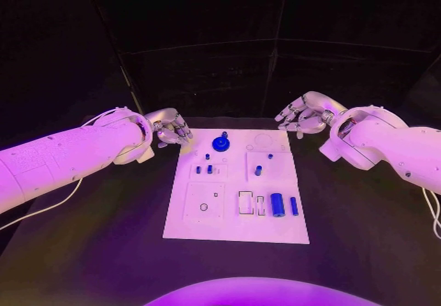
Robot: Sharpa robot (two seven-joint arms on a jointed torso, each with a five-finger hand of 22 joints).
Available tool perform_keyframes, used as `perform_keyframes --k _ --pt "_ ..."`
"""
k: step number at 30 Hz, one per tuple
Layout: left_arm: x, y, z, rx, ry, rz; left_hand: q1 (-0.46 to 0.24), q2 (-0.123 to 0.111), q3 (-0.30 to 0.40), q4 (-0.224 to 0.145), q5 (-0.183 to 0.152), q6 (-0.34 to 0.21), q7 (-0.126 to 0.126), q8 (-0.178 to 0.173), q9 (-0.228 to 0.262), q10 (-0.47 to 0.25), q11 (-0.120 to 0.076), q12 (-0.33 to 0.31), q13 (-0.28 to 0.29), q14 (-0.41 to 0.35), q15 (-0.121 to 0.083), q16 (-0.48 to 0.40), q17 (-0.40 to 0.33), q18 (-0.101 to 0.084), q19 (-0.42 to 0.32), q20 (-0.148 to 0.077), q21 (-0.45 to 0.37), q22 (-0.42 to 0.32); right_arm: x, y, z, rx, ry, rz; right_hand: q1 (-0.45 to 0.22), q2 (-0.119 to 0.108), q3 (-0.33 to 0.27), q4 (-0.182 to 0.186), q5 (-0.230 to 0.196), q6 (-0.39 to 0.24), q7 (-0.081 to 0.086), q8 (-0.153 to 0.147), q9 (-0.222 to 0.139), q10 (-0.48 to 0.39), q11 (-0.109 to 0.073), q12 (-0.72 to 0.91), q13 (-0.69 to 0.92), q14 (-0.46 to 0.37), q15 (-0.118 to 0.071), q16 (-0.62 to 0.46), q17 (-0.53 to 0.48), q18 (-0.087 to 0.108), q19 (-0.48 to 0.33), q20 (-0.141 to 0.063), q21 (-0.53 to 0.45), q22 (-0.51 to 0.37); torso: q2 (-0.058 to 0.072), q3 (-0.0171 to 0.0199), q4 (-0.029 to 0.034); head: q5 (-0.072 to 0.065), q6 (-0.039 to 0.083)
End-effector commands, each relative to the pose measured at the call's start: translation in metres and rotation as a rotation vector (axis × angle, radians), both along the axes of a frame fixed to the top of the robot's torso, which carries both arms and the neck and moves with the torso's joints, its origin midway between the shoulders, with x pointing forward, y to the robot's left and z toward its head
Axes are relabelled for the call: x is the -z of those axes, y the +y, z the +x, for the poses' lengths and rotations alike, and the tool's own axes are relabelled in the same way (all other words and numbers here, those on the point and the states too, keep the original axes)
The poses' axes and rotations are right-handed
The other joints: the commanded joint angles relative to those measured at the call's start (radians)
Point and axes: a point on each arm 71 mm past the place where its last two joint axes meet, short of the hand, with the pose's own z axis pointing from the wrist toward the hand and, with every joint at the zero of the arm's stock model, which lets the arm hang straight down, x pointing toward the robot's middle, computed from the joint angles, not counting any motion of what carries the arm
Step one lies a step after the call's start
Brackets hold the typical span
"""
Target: Assemble the parts on the task board
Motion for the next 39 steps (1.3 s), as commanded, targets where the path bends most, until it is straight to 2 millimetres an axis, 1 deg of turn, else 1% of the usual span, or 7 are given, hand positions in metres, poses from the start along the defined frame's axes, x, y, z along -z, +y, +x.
perform_keyframes --k 1,8,11,16,20,26,39 --pt "-0.012 -0.001 -0.003 -0.08 -0.012 -0.327 -0.005 -0.005 0.004 0.004 -0.003 0.01 0.001 0.008 0.001 0.006 0.001 0.005 0.001 0.015 0.01 -0.007 -0.007 -0.006 -0.01 0.001 -0.013 -0.011 0.005 0.005 -0.006 -0.038 -0.051 -0.238 -0.013 -0.02 0.033 -0.01 -0.015 0.011 -0.001 -0.012 -0.002 0.024 -0.003 -0.039 -0.029 0.025 -0.001 0.01 0.009 0.013 0.002 0.001 0.009 0.005 -0.001 -0.0015 -0.0023 -0.028 0.009" --pt "-0.014 0.0 -0.023 -0.165 0.127 -0.788 -0.027 -0.011 -0.005 0.016 -0.003 0.024 -0.001 0.011 -0.002 0.015 -0.001 0.006 0.001 -0.019 0.01 -0.056 -0.103 0.017 -0.052 0.004 -0.134 -0.122 0.015 0.006 -0.015 -0.049 -0.139 -0.415 -0.051 -0.045 0.07 -0.014 -0.048 0.047 -0.009 -0.01 0.002 0.031 -0.002 -0.107 -0.073 0.027 0.001 0.019 0.021 0.013 -0.003 0.003 0.018 0.011 -0.006 -0.0063 -0.0013 -0.07 0.018" --pt "-0.014 -0.001 -0.03 -0.168 0.163 -0.895 -0.033 -0.014 -0.014 0.019 -0.004 0.027 -0.001 0.01 -0.004 0.017 -0.001 0.007 0.001 -0.04 0.011 -0.082 -0.149 0.028 -0.079 0.005 -0.2 -0.181 0.022 0.007 -0.018 -0.059 -0.149 -0.452 -0.065 -0.056 0.075 -0.013 -0.057 0.038 -0.007 -0.018 -0.001 0.017 0.003 -0.125 -0.085 0.027 0.004 0.021 0.022 0.013 -0.004 0.004 0.019 0.012 -0.006 -0.0089 0.002 -0.076 0.017" --pt "-0.016 -0.004 -0.037 -0.146 0.181 -0.985 -0.038 -0.015 -0.025 0.023 -0.004 0.027 -0.001 0.008 -0.005 0.015 0.001 0.006 0.001 -0.065 0.013 -0.11 -0.198 0.039 -0.11 0.008 -0.27 -0.241 0.035 0.016 -0.023 -0.085 -0.151 -0.483 -0.08 -0.072 0.086 -0.012 -0.065 0.018 0.0 -0.036 -0.003 -0.006 0.013 -0.153 -0.105 0.026 0.012 0.024 0.025 0.012 -0.006 0.01 0.021 0.013 -0.005 -0.009 0.0022 -0.074 0.017" --pt "-0.018 -0.005 -0.041 -0.143 0.18 -1.024 -0.033 -0.013 -0.032 0.02 -0.003 0.03 -0.001 0.009 -0.005 0.019 0.0 0.009 0.003 -0.092 0.014 -0.138 -0.248 0.042 -0.131 0.01 -0.299 -0.262 0.042 0.026 -0.023 -0.105 -0.146 -0.49 -0.088 -0.081 0.098 -0.013 -0.067 -0.003 0.011 -0.054 -0.004 -0.016 0.022 -0.169 -0.121 0.028 0.019 0.03 0.032 0.012 -0.006 0.016 0.025 0.016 -0.005 -0.0067 -0.0033 -0.067 0.015" --pt "-0.019 -0.006 -0.043 -0.138 0.182 -1.061 -0.031 -0.011 -0.035 0.02 -0.003 0.032 -0.001 0.01 -0.005 0.021 0.0 0.012 0.004 -0.101 0.014 -0.146 -0.262 0.042 -0.138 0.011 -0.305 -0.265 0.05 0.037 -0.019 -0.127 -0.126 -0.506 -0.094 -0.09 0.111 -0.017 -0.067 -0.017 0.021 -0.068 -0.003 -0.029 0.032 -0.185 -0.138 0.029 0.026 0.037 0.037 0.011 -0.003 0.023 0.033 0.024 -0.002 -0.0086 0.0003 -0.072 0.014" --pt "-0.019 -0.01 -0.044 -0.12 0.187 -1.079 -0.029 -0.008 -0.04 0.02 -0.003 0.037 -0.001 0.013 -0.005 0.023 -0.001 0.016 0.006 -0.115 0.014 -0.16 -0.288 0.043 -0.146 0.011 -0.313 -0.269 0.06 0.049 -0.014 -0.144 -0.09 -0.526 -0.092 -0.083 0.134 -0.024 -0.068 -0.014 0.024 -0.073 -0.001 -0.03 0.035 -0.193 -0.153 0.03 0.029 0.046 0.048 0.012 -0.002 0.027 0.041 0.03 -0.004 -0.0071 -0.0035 -0.068 0.007"
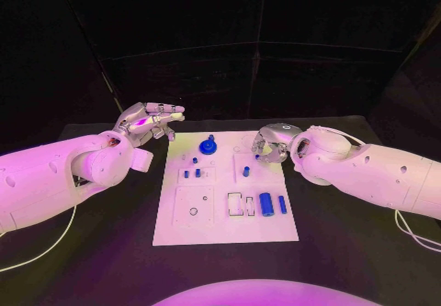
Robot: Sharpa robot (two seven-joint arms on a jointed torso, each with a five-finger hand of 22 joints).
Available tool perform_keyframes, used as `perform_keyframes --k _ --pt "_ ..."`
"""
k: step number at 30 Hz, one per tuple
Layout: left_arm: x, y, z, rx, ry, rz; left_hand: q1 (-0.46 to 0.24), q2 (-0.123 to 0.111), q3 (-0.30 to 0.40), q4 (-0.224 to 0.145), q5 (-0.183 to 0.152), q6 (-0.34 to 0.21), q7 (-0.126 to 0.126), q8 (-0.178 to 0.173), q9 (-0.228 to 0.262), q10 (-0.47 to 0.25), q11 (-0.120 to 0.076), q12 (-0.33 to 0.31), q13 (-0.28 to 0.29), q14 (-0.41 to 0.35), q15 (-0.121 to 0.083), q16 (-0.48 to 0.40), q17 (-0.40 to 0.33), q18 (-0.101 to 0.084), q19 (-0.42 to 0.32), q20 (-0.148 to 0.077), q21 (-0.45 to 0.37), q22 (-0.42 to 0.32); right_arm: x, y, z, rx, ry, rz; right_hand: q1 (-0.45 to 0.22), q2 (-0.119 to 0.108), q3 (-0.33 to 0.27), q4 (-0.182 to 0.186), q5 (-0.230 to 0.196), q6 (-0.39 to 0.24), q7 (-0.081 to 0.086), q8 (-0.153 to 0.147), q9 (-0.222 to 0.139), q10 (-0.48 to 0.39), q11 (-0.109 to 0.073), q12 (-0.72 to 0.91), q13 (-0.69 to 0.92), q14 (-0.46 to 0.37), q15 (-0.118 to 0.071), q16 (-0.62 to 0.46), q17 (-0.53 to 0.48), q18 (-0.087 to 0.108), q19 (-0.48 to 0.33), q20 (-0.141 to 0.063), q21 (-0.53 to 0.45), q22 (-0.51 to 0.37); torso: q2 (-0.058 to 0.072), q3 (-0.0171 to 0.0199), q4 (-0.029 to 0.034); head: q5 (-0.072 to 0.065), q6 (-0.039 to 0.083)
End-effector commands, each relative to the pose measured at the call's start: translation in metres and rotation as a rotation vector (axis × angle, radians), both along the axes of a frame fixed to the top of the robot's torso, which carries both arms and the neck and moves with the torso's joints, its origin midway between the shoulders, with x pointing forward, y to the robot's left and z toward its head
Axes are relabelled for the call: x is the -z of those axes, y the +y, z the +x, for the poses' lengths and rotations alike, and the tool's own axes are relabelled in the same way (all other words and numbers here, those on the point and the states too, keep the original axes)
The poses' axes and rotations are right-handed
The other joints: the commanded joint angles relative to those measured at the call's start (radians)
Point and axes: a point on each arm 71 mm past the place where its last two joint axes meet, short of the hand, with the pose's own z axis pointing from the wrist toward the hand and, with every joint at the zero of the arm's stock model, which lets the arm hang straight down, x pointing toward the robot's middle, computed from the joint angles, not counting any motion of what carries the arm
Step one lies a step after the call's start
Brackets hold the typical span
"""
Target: Assemble the parts on the task board
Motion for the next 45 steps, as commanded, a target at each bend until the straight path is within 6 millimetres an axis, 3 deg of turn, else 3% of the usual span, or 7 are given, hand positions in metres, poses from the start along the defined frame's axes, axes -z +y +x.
perform_keyframes --k 1,14,25,45 --pt "-0.003 -0.002 -0.001 0.01 -0.02 -0.04 0.0 0.005 -0.007 0.0 -0.003 0.007 0.0 0.004 0.0 0.005 0.003 0.005 0.002 -0.006 0.0 -0.007 -0.004 0.011 -0.007 0.002 -0.005 -0.002 0.002 0.0 0.002 0.002 0.016 -0.035 0.0 0.009 0.017 -0.003 -0.008 0.005 -0.001 -0.005 0.003 0.0 -0.001 -0.006 -0.005 0.027 0.003 0.007 0.003 0.012 0.001 0.008 0.006 0.002 -0.001 -0.0005 -0.0004 0.0 -0.001" --pt "-0.004 -0.003 0.0 0.005 -0.034 -0.044 0.002 0.004 -0.01 -0.001 -0.003 0.005 0.002 0.004 -0.001 0.003 0.004 0.006 0.002 -0.011 0.001 -0.01 -0.009 0.011 -0.01 0.002 -0.009 -0.004 0.01 0.003 0.004 0.007 0.044 -0.053 0.0 0.016 0.057 -0.016 -0.011 0.028 -0.007 -0.001 0.005 0.024 -0.007 -0.005 -0.02 0.028 -0.001 0.019 0.016 0.011 0.006 0.004 0.022 0.021 -0.002 0.001 -0.0021 0.0 -0.009" --pt "-0.003 -0.005 0.0 0.021 -0.032 -0.05 -0.001 0.001 -0.017 -0.001 -0.003 -0.002 0.006 0.001 -0.002 -0.004 0.008 0.005 0.002 -0.018 0.004 -0.016 -0.021 0.011 -0.014 0.004 -0.013 -0.006 0.014 0.004 0.006 0.015 0.059 -0.061 -0.006 0.023 0.084 -0.025 -0.017 0.048 -0.011 0.003 0.006 0.049 -0.013 0.001 -0.029 0.028 -0.006 0.025 0.02 0.01 0.008 0.001 0.032 0.031 -0.002 -0.0002 -0.0001 -0.011 -0.011" --pt "-0.003 -0.007 0.0 0.035 -0.029 -0.045 0.002 0.003 -0.018 -0.002 -0.003 -0.005 0.008 0.0 -0.002 -0.008 0.009 0.006 0.001 -0.022 0.005 -0.018 -0.026 0.01 -0.017 0.005 -0.015 -0.008 0.015 0.009 0.008 0.041 0.034 -0.077 -0.012 0.047 0.14 -0.057 -0.046 0.088 -0.019 0.013 0.008 0.09 -0.024 0.013 -0.038 0.032 -0.013 0.042 0.039 0.005 0.019 -0.006 0.064 0.068 -0.002 -0.0001 0.0 -0.012 -0.015"
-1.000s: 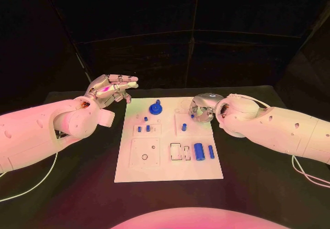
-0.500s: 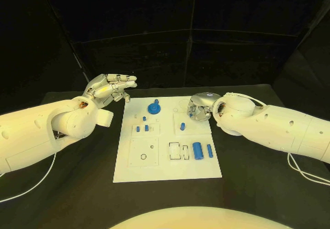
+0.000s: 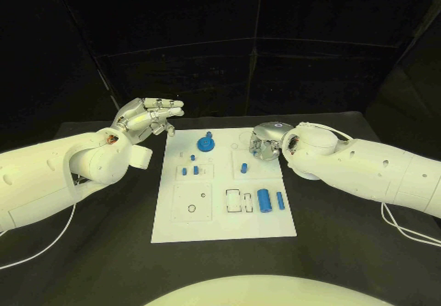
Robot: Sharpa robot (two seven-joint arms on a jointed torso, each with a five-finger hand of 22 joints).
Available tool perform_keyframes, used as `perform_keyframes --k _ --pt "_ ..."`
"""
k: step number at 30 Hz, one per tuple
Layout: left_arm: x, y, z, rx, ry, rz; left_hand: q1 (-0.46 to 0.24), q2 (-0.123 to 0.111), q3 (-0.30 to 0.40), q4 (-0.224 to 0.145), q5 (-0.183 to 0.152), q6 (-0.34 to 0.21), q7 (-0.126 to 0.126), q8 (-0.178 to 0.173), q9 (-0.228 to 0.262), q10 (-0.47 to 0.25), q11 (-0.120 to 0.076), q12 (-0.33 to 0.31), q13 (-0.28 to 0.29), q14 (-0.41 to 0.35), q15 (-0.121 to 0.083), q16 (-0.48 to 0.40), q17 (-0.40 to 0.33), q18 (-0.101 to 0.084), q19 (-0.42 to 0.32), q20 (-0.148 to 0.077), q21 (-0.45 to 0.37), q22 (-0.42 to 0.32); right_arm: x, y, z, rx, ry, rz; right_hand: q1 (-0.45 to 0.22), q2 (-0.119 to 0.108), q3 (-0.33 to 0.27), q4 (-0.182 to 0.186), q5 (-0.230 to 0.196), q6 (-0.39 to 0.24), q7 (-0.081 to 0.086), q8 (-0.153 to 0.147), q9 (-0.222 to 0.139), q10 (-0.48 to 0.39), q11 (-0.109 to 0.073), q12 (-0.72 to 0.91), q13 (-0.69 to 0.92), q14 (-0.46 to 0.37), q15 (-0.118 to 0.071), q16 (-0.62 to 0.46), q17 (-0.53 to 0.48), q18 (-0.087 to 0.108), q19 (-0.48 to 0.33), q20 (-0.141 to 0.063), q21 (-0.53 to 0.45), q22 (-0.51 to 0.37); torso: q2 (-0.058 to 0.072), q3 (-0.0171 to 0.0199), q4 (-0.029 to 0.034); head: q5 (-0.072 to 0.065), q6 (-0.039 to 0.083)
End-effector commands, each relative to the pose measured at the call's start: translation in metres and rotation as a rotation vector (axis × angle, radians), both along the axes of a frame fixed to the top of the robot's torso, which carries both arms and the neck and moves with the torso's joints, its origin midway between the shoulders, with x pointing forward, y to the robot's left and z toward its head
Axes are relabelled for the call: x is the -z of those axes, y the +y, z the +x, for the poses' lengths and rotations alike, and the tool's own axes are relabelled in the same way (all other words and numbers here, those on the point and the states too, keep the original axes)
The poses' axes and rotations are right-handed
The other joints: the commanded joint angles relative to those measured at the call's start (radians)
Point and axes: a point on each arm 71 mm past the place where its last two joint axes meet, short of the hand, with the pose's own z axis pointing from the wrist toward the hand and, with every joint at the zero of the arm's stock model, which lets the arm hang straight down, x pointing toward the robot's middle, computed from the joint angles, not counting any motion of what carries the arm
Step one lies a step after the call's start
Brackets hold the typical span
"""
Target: Assemble the parts on the task board
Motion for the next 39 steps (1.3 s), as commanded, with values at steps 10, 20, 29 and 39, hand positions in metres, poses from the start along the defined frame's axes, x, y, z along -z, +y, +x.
perform_keyframes --k 10,20,29,39 --pt "-0.001 -0.001 0.0 0.018 -0.013 -0.006 0.004 0.005 -0.003 -0.001 -0.003 -0.003 0.005 0.0 -0.001 -0.006 0.006 0.006 0.001 -0.008 -0.002 -0.003 0.0 0.011 -0.007 0.002 -0.004 -0.001 0.0 -0.004 -0.006 0.02 -0.02 -0.013 -0.01 0.014 0.016 -0.008 -0.008 0.026 -0.008 0.012 0.002 0.021 -0.005 0.011 0.005 0.033 -0.009 0.007 0.001 0.003 0.014 -0.005 0.016 0.018 -0.001 0.0 -0.0005 0.001 -0.001" --pt "-0.001 -0.002 -0.001 0.018 -0.016 -0.001 0.006 0.006 -0.003 -0.002 -0.003 -0.004 0.006 -0.001 -0.001 -0.008 0.007 0.006 0.001 -0.009 -0.001 -0.003 -0.002 0.012 -0.007 0.002 -0.005 -0.002 -0.009 -0.004 -0.01 0.025 -0.099 0.061 -0.012 0.013 0.02 -0.013 -0.009 0.029 -0.009 0.012 0.002 0.024 -0.007 0.011 0.005 0.033 -0.011 0.01 0.005 0.003 0.015 -0.007 0.019 0.021 0.0 -0.0003 -0.0004 -0.004 0.0" --pt "0.0 -0.002 0.0 0.01 -0.014 0.004 0.007 0.007 -0.008 -0.002 -0.003 -0.021 0.014 -0.007 -0.003 -0.028 0.015 0.004 -0.001 -0.015 0.004 -0.004 -0.008 0.01 -0.01 0.006 -0.008 -0.004 -0.017 -0.009 -0.012 0.04 -0.161 0.136 -0.015 0.011 0.022 -0.015 -0.013 0.029 -0.009 0.01 0.001 0.024 -0.007 0.01 0.004 0.033 -0.011 0.01 0.003 0.003 0.015 -0.007 0.02 0.022 0.0 -0.0008 0.0006 -0.002 0.006" --pt "0.0 0.0 0.0 0.009 -0.013 0.005 0.007 0.008 -0.008 -0.002 -0.003 -0.022 0.015 -0.007 -0.003 -0.029 0.015 0.004 -0.001 -0.016 0.005 -0.004 -0.008 0.01 -0.011 0.007 -0.008 -0.004 -0.027 -0.011 -0.03 0.022 -0.16 0.186 -0.019 0.01 0.024 -0.015 -0.017 0.03 -0.009 0.01 0.001 0.025 -0.007 0.009 0.004 0.033 -0.011 0.01 0.003 0.002 0.015 -0.008 0.022 0.023 -0.001 0.0002 -0.0015 0.009 0.007"
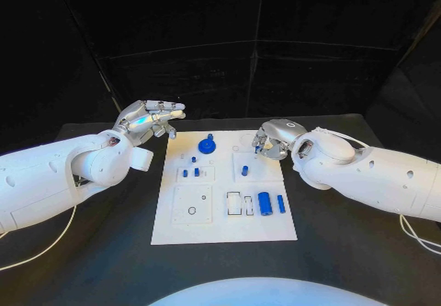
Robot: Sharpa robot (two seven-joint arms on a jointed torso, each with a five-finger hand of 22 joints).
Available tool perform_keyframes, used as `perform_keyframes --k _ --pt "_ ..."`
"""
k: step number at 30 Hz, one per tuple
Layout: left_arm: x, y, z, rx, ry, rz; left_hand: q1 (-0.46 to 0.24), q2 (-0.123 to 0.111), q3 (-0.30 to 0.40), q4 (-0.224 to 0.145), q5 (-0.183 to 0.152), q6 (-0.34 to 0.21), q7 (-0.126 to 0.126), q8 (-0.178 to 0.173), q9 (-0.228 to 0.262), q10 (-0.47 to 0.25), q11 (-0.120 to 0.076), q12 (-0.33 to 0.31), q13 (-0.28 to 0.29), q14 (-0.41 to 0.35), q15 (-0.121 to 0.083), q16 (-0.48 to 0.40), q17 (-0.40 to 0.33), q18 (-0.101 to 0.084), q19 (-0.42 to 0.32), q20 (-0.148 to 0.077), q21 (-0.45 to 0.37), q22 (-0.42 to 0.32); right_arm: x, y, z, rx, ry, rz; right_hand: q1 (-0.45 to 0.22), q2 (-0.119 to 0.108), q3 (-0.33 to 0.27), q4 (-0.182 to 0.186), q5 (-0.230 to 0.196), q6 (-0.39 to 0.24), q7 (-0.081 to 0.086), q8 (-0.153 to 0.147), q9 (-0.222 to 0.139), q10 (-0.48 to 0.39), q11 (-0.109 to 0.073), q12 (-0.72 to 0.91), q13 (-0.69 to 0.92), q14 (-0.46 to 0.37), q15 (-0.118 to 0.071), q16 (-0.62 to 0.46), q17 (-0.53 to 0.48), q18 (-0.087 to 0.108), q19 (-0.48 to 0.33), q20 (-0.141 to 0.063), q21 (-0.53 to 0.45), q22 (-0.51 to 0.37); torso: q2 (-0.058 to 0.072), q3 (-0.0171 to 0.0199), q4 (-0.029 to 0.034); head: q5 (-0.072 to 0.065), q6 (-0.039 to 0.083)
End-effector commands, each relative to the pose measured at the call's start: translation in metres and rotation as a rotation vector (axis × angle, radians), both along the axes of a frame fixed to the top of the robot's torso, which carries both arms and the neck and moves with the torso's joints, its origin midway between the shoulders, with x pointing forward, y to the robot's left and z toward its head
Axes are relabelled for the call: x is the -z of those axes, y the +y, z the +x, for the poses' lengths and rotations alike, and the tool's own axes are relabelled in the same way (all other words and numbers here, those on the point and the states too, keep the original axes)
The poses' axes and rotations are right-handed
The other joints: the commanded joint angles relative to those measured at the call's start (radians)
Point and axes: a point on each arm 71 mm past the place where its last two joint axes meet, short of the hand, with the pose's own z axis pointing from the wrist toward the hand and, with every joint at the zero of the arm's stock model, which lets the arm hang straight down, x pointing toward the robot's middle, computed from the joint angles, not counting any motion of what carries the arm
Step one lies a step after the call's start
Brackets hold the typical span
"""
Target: Assemble the parts on the task board
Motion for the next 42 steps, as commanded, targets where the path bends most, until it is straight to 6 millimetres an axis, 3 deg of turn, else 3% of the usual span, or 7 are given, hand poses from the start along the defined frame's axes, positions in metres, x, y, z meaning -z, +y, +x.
perform_keyframes --k 1,9,15,21,27,33,42 --pt "-0.001 0.0 0.0 0.004 -0.011 -0.001 0.003 0.004 -0.006 0.001 -0.003 -0.006 -0.001 -0.003 -0.001 -0.006 -0.001 0.004 -0.001 -0.007 0.003 -0.005 -0.002 0.011 -0.004 0.001 -0.004 -0.001 -0.009 0.005 -0.008 -0.016 -0.032 0.065 -0.011 0.002 0.006 0.002 -0.006 0.005 0.002 0.002 0.0 0.006 0.002 0.002 -0.001 0.033 -0.004 0.004 0.0 0.002 0.008 0.0 0.004 0.002 0.0 0.0007 -0.0024 0.007 -0.001" --pt "-0.001 -0.001 0.001 0.005 -0.011 -0.001 0.0 0.005 -0.008 0.003 -0.003 -0.008 0.001 -0.004 -0.001 -0.009 0.001 0.005 -0.001 -0.008 0.005 -0.004 -0.002 0.011 -0.005 0.002 -0.005 -0.001 -0.026 0.031 -0.033 -0.122 -0.068 0.197 -0.011 0.0 0.01 -0.002 -0.009 0.006 0.001 0.001 -0.001 0.007 0.001 0.001 -0.002 0.035 -0.005 0.012 0.014 0.001 0.011 -0.001 0.008 0.009 0.0 0.0001 0.0012 0.016 0.005" --pt "0.0 -0.003 0.002 0.009 -0.01 -0.002 -0.001 0.006 -0.009 0.003 -0.003 -0.009 0.001 -0.004 0.0 -0.01 0.002 0.006 -0.001 -0.008 0.005 -0.004 -0.002 0.011 -0.005 0.002 -0.005 -0.002 -0.03 0.058 -0.046 -0.211 -0.058 0.239 -0.011 0.0 0.011 -0.003 -0.009 0.006 0.001 0.0 -0.001 0.007 0.001 0.0 -0.002 0.036 -0.005 0.012 0.015 0.001 0.01 -0.001 0.008 0.008 0.001 -0.001 0.0009 0.044 0.003" --pt "0.0 -0.006 0.002 0.015 -0.011 -0.004 -0.001 0.006 -0.009 0.003 -0.003 -0.009 0.001 -0.004 0.0 -0.01 0.002 0.006 -0.001 -0.008 0.005 -0.004 -0.002 0.011 -0.005 0.002 -0.005 -0.002 -0.014 0.081 -0.059 -0.277 -0.007 0.246 -0.011 0.001 0.013 -0.004 -0.01 0.006 0.001 0.0 -0.001 0.007 0.002 0.0 -0.002 0.036 -0.005 0.013 0.016 0.002 0.009 -0.001 0.007 0.004 0.001 -0.004 0.0008 0.087 -0.008" --pt "-0.001 -0.009 0.001 0.018 -0.012 -0.004 -0.002 0.006 -0.01 0.004 -0.003 -0.01 0.002 -0.004 0.0 -0.011 0.002 0.007 -0.001 -0.008 0.006 -0.003 -0.002 0.011 -0.005 0.003 -0.006 -0.002 0.013 0.099 -0.07 -0.315 0.045 0.228 -0.011 0.001 0.014 -0.005 -0.01 0.005 0.002 -0.001 -0.002 0.006 0.002 -0.001 -0.003 0.035 -0.005 0.011 0.011 0.002 0.008 -0.001 0.007 0.004 0.002 -0.0027 0.0005 0.129 -0.026" --pt "-0.002 -0.015 0.001 0.031 -0.02 -0.001 -0.002 0.006 -0.011 0.005 -0.003 -0.011 0.002 -0.004 0.0 -0.012 0.002 0.007 -0.001 -0.008 0.006 -0.002 -0.001 0.011 -0.005 0.003 -0.006 -0.002 0.034 0.112 -0.076 -0.334 0.086 0.204 -0.013 0.002 0.015 -0.005 -0.01 0.005 0.002 -0.001 -0.002 0.005 0.003 -0.002 -0.003 0.035 -0.004 0.011 0.011 0.002 0.007 -0.001 0.006 0.002 0.001 -0.0025 -0.0003 0.146 -0.036" --pt "-0.002 -0.022 0.002 0.046 -0.023 -0.005 -0.003 0.006 -0.012 0.005 -0.003 -0.014 0.003 -0.004 0.0 -0.015 0.003 0.007 -0.001 -0.008 0.007 -0.001 0.0 0.011 -0.005 0.004 -0.006 -0.002 0.046 0.124 -0.075 -0.328 0.105 0.146 -0.015 0.003 0.016 -0.004 -0.01 0.004 0.003 -0.002 -0.003 0.004 0.003 -0.003 -0.004 0.035 -0.004 0.011 0.011 0.003 0.005 -0.001 0.005 -0.002 0.002 -0.0009 0.0006 0.17 -0.047"
